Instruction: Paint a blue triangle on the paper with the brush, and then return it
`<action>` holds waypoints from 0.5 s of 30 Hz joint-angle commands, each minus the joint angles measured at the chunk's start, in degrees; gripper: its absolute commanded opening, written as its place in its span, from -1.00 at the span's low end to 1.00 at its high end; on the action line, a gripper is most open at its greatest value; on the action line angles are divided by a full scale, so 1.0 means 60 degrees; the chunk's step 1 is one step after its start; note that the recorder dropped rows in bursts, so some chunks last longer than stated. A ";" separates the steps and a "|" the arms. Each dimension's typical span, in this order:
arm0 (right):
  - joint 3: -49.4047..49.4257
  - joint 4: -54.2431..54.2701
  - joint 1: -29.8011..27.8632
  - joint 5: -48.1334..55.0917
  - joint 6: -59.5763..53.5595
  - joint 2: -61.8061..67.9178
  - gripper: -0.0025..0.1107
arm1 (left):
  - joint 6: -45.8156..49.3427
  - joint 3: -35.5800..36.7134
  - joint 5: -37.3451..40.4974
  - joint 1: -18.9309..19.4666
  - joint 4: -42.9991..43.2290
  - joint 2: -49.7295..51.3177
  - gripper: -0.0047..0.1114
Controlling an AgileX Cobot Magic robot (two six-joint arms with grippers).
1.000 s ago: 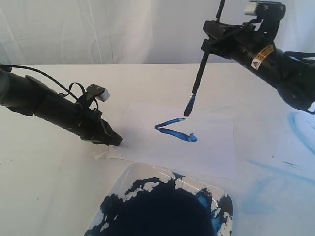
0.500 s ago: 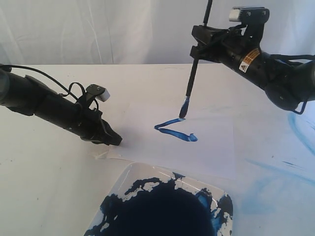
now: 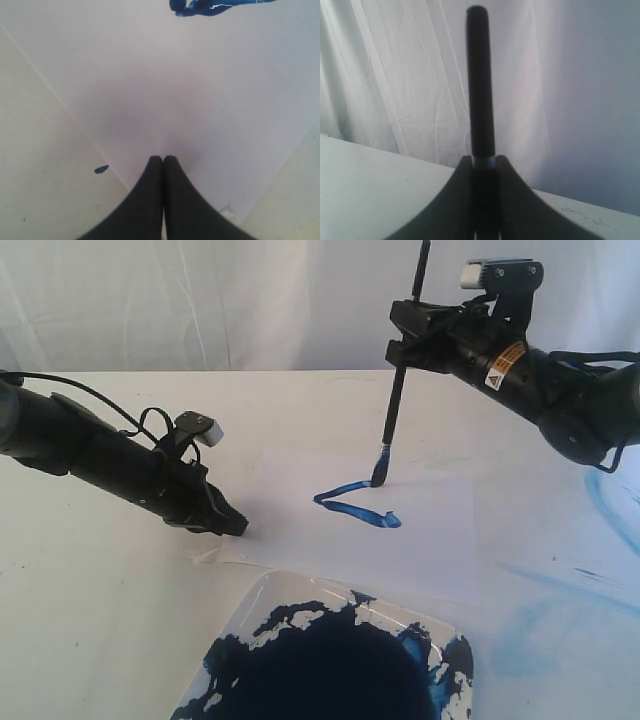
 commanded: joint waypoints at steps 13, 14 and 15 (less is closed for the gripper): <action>-0.0017 -0.0807 0.0009 0.0484 0.0491 -0.0334 -0.96 | -0.0005 0.0076 0.0023 -0.0027 -0.0009 -0.0059 -0.92; -0.0017 -0.0807 0.0009 0.0802 0.0594 -0.0465 -0.96 | -0.0005 0.0076 0.0023 -0.0027 -0.0009 -0.0059 -0.92; -0.0017 -0.0920 0.0009 0.1030 0.0792 -0.0573 -0.96 | -0.0005 0.0076 0.0023 -0.0027 -0.0009 -0.0059 -0.92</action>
